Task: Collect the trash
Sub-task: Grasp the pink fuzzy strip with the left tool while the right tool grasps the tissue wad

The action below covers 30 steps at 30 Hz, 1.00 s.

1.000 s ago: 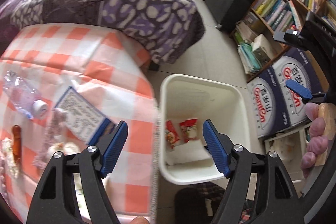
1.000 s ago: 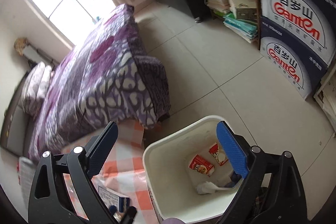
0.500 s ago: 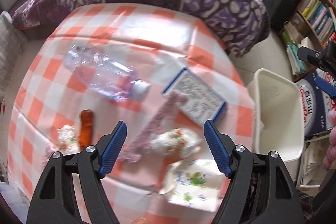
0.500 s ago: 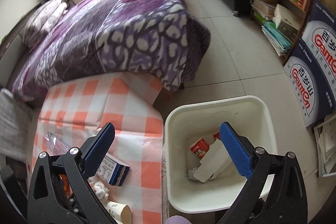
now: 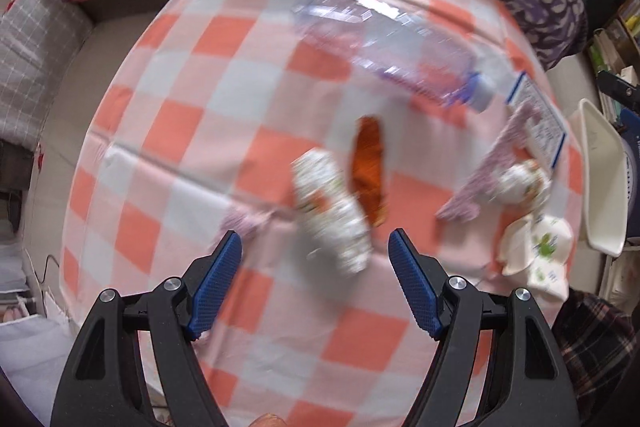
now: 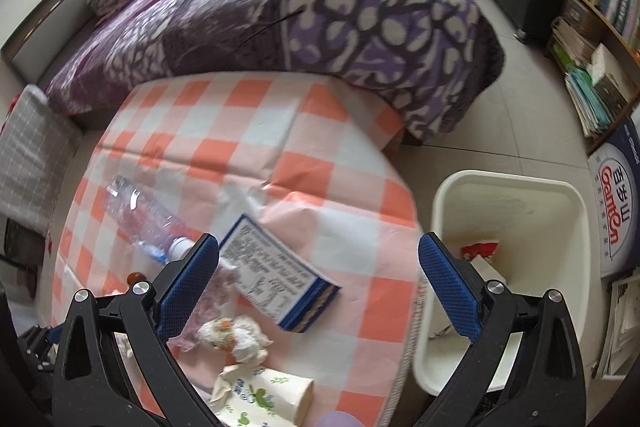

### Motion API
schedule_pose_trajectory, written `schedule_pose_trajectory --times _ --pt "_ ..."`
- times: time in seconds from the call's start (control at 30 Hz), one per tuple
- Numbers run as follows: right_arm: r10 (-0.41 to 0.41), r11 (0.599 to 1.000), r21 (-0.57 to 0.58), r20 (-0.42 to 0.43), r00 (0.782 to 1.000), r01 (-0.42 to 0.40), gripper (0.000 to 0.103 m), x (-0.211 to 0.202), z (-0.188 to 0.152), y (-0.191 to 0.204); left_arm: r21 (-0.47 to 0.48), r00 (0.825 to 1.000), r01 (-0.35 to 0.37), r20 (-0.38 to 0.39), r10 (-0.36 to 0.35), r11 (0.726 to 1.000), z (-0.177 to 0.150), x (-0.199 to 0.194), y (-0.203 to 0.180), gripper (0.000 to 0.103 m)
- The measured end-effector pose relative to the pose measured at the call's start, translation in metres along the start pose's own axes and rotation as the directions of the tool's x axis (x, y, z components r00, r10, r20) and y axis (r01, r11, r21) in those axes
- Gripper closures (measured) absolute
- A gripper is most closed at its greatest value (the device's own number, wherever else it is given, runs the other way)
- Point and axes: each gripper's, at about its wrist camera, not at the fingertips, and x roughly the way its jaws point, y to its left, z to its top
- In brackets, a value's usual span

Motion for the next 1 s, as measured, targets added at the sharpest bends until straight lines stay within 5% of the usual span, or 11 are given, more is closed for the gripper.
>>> schedule_pose_trajectory --times 0.33,0.4,0.57,0.63,0.83,1.0 --pt "0.116 0.981 -0.153 -0.052 0.992 -0.122 0.007 0.014 -0.018 0.072 -0.080 0.988 0.003 -0.155 -0.016 0.997 -0.035 0.043 0.075 0.029" --pt "0.152 0.970 -0.180 -0.071 0.986 -0.162 0.007 0.017 -0.023 0.088 -0.088 0.988 0.039 -0.148 -0.052 0.995 -0.041 0.047 0.084 0.030" --pt "0.236 0.934 -0.249 -0.110 0.966 -0.257 0.007 0.025 -0.036 0.127 -0.085 0.990 0.064 -0.123 -0.074 0.994 -0.056 0.051 0.096 0.054" --pt "0.279 0.913 -0.270 -0.135 0.951 -0.307 0.007 0.027 -0.042 0.144 -0.085 0.990 0.089 -0.103 -0.097 0.992 -0.060 0.047 0.098 0.073" --pt "0.386 0.842 -0.319 -0.206 0.899 -0.435 0.009 0.035 -0.063 0.190 -0.158 0.996 0.043 -0.070 -0.055 0.986 -0.070 0.041 0.120 0.075" --pt "0.300 0.809 -0.452 -0.233 0.925 -0.376 0.029 0.048 -0.089 0.226 -0.219 0.999 0.025 -0.034 -0.034 0.975 -0.077 0.033 0.147 0.075"
